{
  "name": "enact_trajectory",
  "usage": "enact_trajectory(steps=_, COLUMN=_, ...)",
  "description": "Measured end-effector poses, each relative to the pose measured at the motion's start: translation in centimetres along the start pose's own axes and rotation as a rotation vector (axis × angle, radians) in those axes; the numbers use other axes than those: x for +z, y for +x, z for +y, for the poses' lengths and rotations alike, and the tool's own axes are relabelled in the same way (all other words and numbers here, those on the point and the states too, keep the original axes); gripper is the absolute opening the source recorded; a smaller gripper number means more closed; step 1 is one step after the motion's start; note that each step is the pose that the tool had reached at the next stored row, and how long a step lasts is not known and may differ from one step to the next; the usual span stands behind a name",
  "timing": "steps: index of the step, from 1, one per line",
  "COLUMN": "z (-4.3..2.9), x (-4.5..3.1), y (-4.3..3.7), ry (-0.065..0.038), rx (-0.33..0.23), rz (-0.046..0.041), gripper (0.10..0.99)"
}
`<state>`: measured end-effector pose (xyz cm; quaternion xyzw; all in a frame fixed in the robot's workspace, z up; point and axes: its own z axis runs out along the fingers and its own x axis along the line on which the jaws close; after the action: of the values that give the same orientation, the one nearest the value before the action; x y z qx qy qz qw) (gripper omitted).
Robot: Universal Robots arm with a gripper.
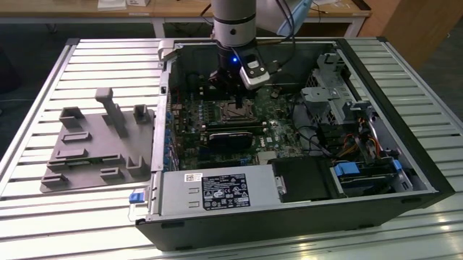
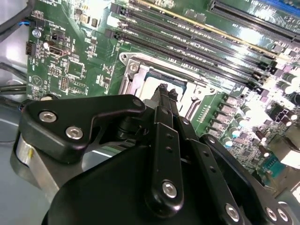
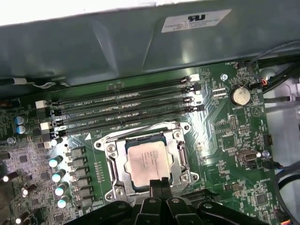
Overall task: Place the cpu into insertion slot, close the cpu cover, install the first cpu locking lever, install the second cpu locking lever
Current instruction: 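Install the second cpu locking lever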
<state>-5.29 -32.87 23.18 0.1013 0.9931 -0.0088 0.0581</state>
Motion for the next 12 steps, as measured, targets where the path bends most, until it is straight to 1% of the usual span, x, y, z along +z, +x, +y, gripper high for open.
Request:
enact_trajectory(steps=5, z=-0.68, x=-0.09, y=-0.15, ry=0.000, rx=0.000, rz=0.0000, gripper=0.106)
enact_trajectory(steps=12, z=-1.97, x=-0.06, y=-0.41, ry=0.000, rx=0.000, rz=0.0000, gripper=0.106)
